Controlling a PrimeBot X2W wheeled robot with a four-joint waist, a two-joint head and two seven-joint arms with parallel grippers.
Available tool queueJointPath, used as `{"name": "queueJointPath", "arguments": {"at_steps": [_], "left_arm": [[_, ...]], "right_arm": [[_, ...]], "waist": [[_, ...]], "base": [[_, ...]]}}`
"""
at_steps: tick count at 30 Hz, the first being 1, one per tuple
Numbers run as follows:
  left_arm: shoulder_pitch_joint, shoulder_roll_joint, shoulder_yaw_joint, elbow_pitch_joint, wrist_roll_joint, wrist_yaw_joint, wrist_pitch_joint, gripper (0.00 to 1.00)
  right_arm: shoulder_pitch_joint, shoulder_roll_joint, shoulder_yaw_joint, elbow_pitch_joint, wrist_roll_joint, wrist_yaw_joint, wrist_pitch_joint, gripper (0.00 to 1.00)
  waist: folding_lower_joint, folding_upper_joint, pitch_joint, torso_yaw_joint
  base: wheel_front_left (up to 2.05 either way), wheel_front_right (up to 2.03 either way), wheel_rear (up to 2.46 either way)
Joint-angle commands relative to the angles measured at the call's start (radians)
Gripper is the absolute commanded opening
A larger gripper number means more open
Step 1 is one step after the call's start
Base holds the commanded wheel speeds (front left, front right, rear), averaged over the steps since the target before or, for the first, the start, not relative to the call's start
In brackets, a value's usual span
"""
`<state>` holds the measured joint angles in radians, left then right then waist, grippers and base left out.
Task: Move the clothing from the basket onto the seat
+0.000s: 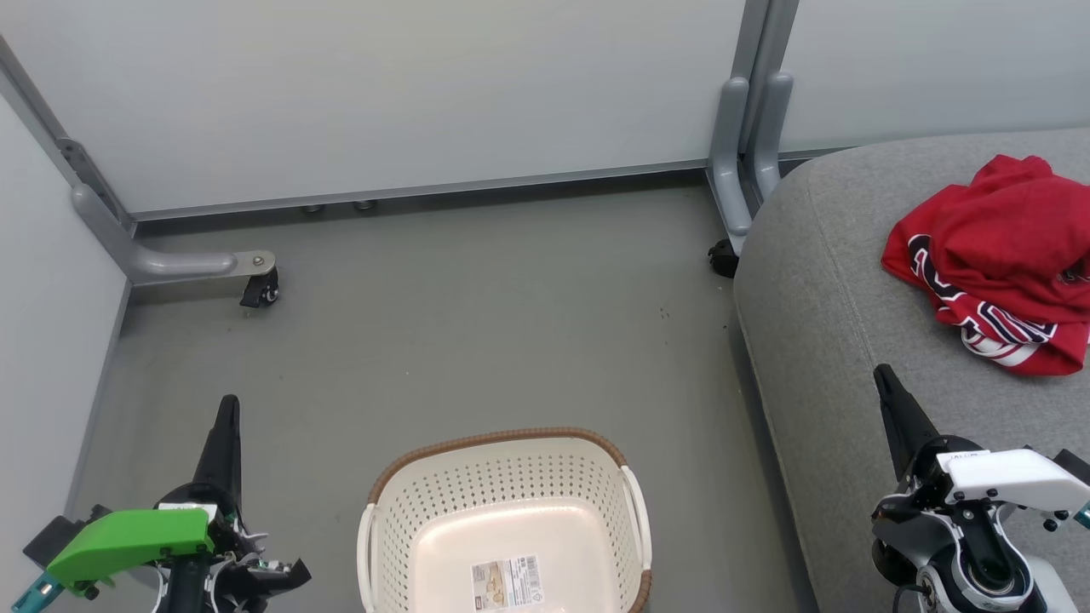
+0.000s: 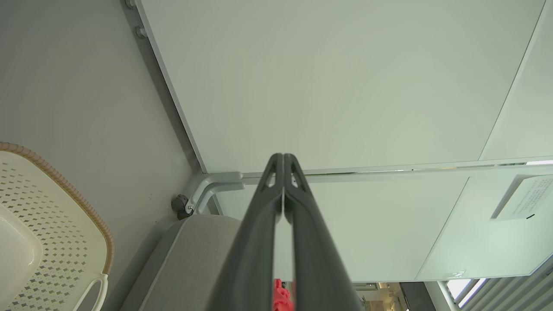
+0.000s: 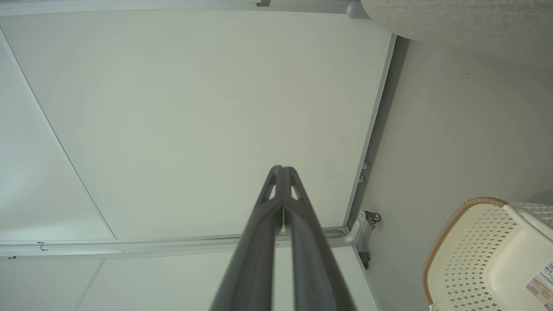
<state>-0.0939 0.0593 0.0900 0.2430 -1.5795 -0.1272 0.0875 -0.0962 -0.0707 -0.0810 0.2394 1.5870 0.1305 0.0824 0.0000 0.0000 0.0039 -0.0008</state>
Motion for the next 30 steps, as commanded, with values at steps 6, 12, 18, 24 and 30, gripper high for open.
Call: {"name": "queueJointPath", "arguments": {"at_steps": [6, 12, 18, 24, 30], "left_arm": [[-0.021, 0.006, 0.01, 0.003, -0.048, -0.006, 0.016, 0.0], [-0.018, 0.004, 0.012, 0.003, -0.047, -0.006, 0.017, 0.0], [-0.018, 0.003, 0.014, 0.003, -0.045, -0.006, 0.018, 0.0], [-0.019, 0.002, 0.015, 0.003, -0.044, -0.006, 0.019, 0.0], [-0.019, 0.001, 0.016, 0.003, -0.042, -0.006, 0.021, 0.0]], "right_arm": [[-0.015, 0.004, -0.012, 0.005, 0.047, 0.0, 0.016, 0.0], [-0.013, 0.006, -0.015, 0.006, 0.045, 0.0, 0.018, 0.0], [-0.013, 0.007, -0.016, 0.006, 0.043, 0.0, 0.019, 0.0], [-0.013, 0.007, -0.018, 0.006, 0.041, 0.0, 0.02, 0.0], [-0.013, 0.008, -0.019, 0.006, 0.039, 0.0, 0.021, 0.0]], "waist": [[0.0, 0.0, -0.001, 0.001], [0.0, 0.0, -0.001, 0.001], [0.0, 0.0, -0.001, 0.001], [0.0, 0.0, -0.001, 0.001], [0.0, 0.0, -0.001, 0.001]], "base": [[0.0, 0.0, 0.0], [0.0, 0.0, 0.0], [0.0, 0.0, 0.0], [0.0, 0.0, 0.0], [0.0, 0.0, 0.0]]}}
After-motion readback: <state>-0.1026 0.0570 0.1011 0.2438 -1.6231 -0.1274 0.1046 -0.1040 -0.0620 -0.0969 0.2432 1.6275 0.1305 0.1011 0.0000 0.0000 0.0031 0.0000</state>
